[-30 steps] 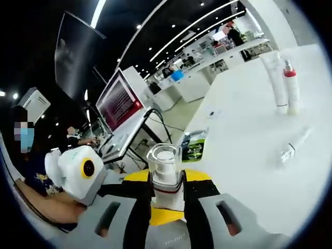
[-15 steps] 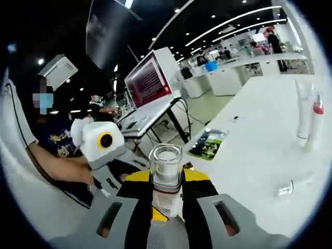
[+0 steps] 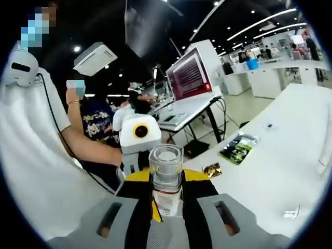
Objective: Arrange the skincare products in the storage area until every visible bottle or jar stands upright without overlapping.
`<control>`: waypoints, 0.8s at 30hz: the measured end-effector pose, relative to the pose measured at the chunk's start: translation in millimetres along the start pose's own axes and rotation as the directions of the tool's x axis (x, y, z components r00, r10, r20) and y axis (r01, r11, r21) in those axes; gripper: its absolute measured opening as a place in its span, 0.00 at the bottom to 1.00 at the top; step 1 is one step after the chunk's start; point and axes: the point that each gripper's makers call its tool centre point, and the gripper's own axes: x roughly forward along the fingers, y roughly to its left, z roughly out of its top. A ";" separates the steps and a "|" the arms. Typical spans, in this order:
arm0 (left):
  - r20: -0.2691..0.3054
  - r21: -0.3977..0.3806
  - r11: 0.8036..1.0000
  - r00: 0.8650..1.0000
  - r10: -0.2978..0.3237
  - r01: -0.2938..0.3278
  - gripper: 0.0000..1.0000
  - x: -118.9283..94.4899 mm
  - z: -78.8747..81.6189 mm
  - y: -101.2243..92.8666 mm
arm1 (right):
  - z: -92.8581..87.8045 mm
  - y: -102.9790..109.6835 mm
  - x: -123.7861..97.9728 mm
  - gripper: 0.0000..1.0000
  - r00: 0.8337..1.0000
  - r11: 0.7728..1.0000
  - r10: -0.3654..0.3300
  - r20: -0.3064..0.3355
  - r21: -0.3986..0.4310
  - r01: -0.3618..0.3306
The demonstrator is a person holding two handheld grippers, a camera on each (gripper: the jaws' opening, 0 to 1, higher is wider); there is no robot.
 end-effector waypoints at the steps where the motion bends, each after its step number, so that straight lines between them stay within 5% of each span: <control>1: -0.002 -0.016 1.000 1.000 0.000 0.000 0.25 -0.2 -0.3 0.4 | -0.2 -0.1 1.0 0.19 1.000 1.000 0.000 0.001 0.001 0.000; 6: 0.023 -0.029 0.988 0.988 0.153 -0.153 0.24 -4.3 4.5 27.1 | 7.8 -21.7 9.0 0.19 0.983 0.985 -0.169 0.073 0.030 0.167; 7: 0.010 -0.019 0.976 0.976 0.218 -0.217 0.24 -8.3 2.3 38.2 | 5.8 -31.9 11.7 0.19 0.968 0.969 -0.244 0.063 0.038 0.242; 9: 0.028 -0.033 0.969 0.969 0.246 -0.245 0.24 -12.2 5.7 44.1 | 8.2 -39.3 17.7 0.23 0.943 0.944 -0.323 0.086 0.104 0.314; 10: 0.057 -0.029 0.952 0.951 0.304 -0.303 0.24 -17.4 10.7 53.8 | 10.4 -43.8 20.2 0.24 0.923 0.928 -0.369 0.108 0.108 0.357; 14: 0.064 -0.051 0.913 0.911 0.407 -0.404 0.24 -28.1 11.4 70.8 | -4.3 -49.6 33.5 0.23 0.899 0.896 -0.437 0.034 0.105 0.432; 24: 0.027 0.019 0.860 0.860 0.509 -0.510 0.24 -32.8 4.9 84.0 | 0.6 -62.1 48.3 0.21 0.871 0.861 -0.489 0.045 0.183 0.474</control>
